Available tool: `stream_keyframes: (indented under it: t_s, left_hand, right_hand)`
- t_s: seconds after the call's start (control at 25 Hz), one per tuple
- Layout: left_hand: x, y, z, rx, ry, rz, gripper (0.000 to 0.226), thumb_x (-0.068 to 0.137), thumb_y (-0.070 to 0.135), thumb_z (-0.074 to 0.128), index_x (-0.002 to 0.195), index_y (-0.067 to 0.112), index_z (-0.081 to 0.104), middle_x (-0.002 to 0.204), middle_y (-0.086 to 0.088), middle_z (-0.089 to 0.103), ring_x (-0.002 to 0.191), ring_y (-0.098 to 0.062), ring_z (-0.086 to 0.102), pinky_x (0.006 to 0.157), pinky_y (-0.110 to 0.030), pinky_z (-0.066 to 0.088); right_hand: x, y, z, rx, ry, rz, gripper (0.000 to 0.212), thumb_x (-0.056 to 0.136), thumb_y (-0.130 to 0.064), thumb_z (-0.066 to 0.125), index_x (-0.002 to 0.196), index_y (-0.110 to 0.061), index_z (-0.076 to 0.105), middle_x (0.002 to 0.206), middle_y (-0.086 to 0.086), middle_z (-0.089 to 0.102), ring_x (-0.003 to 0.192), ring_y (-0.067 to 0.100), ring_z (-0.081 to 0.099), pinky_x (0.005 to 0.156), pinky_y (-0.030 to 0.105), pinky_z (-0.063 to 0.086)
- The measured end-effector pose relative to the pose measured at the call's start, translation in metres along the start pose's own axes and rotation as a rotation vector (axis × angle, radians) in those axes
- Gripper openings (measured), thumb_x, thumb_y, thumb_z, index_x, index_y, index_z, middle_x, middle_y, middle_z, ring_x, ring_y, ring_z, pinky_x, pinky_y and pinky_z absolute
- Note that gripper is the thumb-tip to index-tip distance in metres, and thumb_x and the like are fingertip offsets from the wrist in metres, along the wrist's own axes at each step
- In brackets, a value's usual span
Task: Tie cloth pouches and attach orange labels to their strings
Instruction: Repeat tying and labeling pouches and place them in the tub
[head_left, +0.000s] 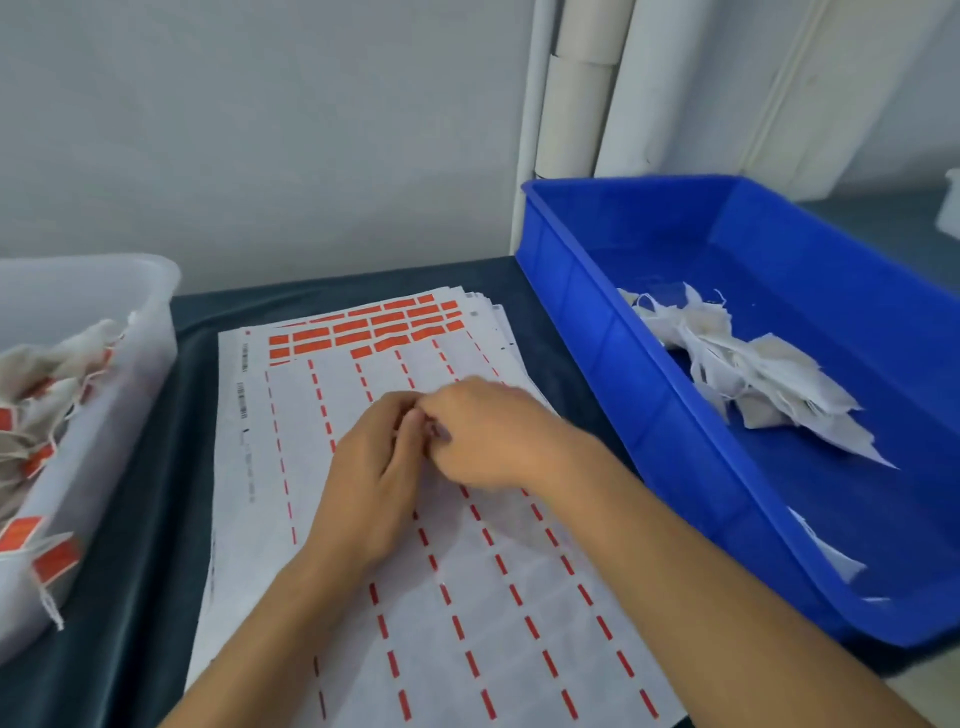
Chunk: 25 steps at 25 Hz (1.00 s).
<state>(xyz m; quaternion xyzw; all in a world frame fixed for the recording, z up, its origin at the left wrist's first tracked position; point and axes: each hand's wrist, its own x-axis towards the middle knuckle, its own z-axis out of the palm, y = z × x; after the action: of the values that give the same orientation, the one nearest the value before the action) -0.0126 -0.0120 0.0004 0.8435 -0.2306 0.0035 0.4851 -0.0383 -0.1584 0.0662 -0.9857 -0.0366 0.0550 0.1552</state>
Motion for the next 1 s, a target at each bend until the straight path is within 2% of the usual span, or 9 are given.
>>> stream_keyframes:
  t_s: [0.08,0.16,0.28,0.36,0.52,0.6,0.68,0.84,1.0]
  left_hand:
    - [0.002,-0.001,0.000,0.092,-0.067,-0.042,0.027,0.109,0.044,0.044,0.132,0.040,0.057,0.128,0.020,0.064,0.110,0.003,0.060,0.099,-0.025,0.050]
    - [0.007,0.004,0.003,0.276,-0.127,-0.056,0.030,0.107,0.046,0.050,0.134,0.037,0.059,0.135,0.016,0.064,0.115,-0.004,0.058,0.100,-0.029,0.048]
    - [0.009,0.018,0.010,0.413,-0.167,-0.018,0.034,0.104,0.054,0.050,0.132,0.039,0.060,0.138,0.015,0.062,0.122,-0.010,0.058,0.103,-0.035,0.049]
    - [0.006,0.022,0.017,0.451,-0.175,0.008,0.034,0.103,0.055,0.050,0.132,0.039,0.060,0.141,0.016,0.060,0.126,-0.011,0.056,0.108,-0.037,0.047]
    - [-0.002,0.016,0.020,0.438,-0.133,0.046,0.028,0.104,0.049,0.053,0.127,0.036,0.063,0.139,0.018,0.059,0.127,-0.007,0.053,0.112,-0.033,0.041]
    - [-0.004,0.012,0.019,0.426,-0.137,0.064,0.026,0.104,0.047,0.055,0.126,0.035,0.064,0.137,0.019,0.059,0.127,-0.006,0.052,0.113,-0.032,0.040]
    - [-0.005,0.010,0.019,0.422,-0.141,0.071,0.026,0.104,0.046,0.055,0.126,0.035,0.064,0.137,0.019,0.059,0.127,-0.006,0.052,0.114,-0.032,0.040]
    - [-0.005,0.009,0.018,0.412,-0.138,0.083,0.025,0.104,0.043,0.057,0.125,0.034,0.065,0.137,0.018,0.060,0.128,-0.006,0.052,0.115,-0.033,0.040]
    - [-0.003,0.009,0.018,0.403,-0.128,0.079,0.024,0.104,0.043,0.057,0.125,0.034,0.065,0.137,0.019,0.060,0.127,-0.005,0.051,0.114,-0.031,0.039]
  right_hand:
    - [0.010,0.014,-0.028,-0.051,0.101,0.059,0.020,0.100,-0.029,0.051,0.106,-0.030,0.069,0.101,-0.009,0.067,0.086,0.012,0.061,0.064,0.028,0.043]
    - [0.015,0.034,-0.061,-0.120,0.263,0.150,0.021,0.101,-0.031,0.050,0.106,-0.030,0.071,0.101,-0.008,0.069,0.088,0.014,0.062,0.060,0.027,0.039]
    - [0.012,0.073,-0.099,-0.246,0.466,0.345,0.021,0.097,-0.022,0.054,0.111,-0.023,0.070,0.106,0.000,0.068,0.100,0.026,0.060,0.069,0.033,0.042]
    - [0.006,0.105,-0.109,-0.280,0.466,0.525,0.024,0.093,-0.017,0.058,0.116,-0.017,0.065,0.112,0.005,0.065,0.105,0.031,0.056,0.072,0.037,0.044]
    - [-0.013,0.151,-0.101,-0.183,0.294,0.818,0.019,0.093,-0.023,0.066,0.109,-0.014,0.062,0.094,0.005,0.061,0.083,0.027,0.055,0.065,0.036,0.041]
    - [-0.014,0.164,-0.092,-0.191,0.223,0.854,0.023,0.093,-0.024,0.067,0.115,-0.018,0.064,0.094,0.003,0.060,0.083,0.026,0.055,0.072,0.038,0.042]
    - [-0.010,0.170,-0.087,-0.241,0.230,0.875,0.019,0.095,-0.024,0.065,0.114,-0.020,0.067,0.087,0.003,0.058,0.077,0.024,0.052,0.074,0.038,0.041]
    - [-0.004,0.177,-0.085,-0.319,0.397,0.915,0.010,0.095,-0.023,0.067,0.102,-0.015,0.068,0.079,0.006,0.055,0.065,0.023,0.046,0.068,0.038,0.041]
    - [-0.002,0.171,-0.094,-0.300,0.598,0.862,0.015,0.100,-0.027,0.065,0.104,-0.013,0.071,0.084,0.007,0.056,0.076,0.027,0.048,0.069,0.039,0.036]
